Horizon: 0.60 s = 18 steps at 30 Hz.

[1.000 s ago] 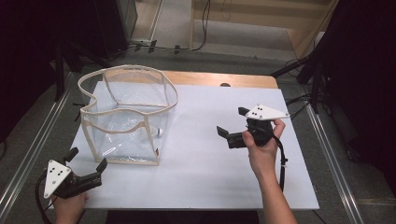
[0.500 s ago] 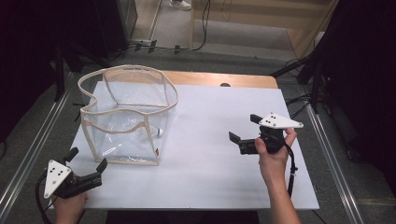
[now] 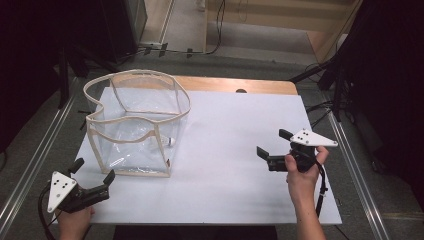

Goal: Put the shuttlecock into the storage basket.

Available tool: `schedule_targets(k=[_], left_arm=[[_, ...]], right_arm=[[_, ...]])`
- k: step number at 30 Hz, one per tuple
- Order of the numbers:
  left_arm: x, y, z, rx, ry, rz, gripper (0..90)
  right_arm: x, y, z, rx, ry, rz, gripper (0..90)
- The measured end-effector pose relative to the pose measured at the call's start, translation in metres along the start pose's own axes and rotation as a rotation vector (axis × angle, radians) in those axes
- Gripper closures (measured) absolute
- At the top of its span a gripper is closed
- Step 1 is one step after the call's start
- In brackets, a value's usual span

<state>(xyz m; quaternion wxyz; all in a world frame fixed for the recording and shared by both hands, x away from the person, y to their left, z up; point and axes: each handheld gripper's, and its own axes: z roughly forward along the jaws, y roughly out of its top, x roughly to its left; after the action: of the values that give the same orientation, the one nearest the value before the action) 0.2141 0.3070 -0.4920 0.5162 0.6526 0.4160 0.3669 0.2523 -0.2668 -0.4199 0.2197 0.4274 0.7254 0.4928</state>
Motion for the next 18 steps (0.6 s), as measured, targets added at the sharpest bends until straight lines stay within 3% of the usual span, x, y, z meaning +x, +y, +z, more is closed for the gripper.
schedule_targets(k=[9,13,18], left_arm=[[0.0,0.0,0.0,0.0,-0.001,0.002,0.0],[0.0,0.0,0.0,-0.001,0.0,-0.001,0.0],[0.0,0.0,0.0,-0.002,-0.001,-0.002,0.0]], right_arm=[[-0.009,-0.014,-0.011,-0.009,-0.018,0.014,0.0],[-0.009,-0.02,-0.016,-0.002,-0.014,-0.017,0.0],[-0.014,-0.032,-0.022,-0.008,-0.026,0.005,0.0]])
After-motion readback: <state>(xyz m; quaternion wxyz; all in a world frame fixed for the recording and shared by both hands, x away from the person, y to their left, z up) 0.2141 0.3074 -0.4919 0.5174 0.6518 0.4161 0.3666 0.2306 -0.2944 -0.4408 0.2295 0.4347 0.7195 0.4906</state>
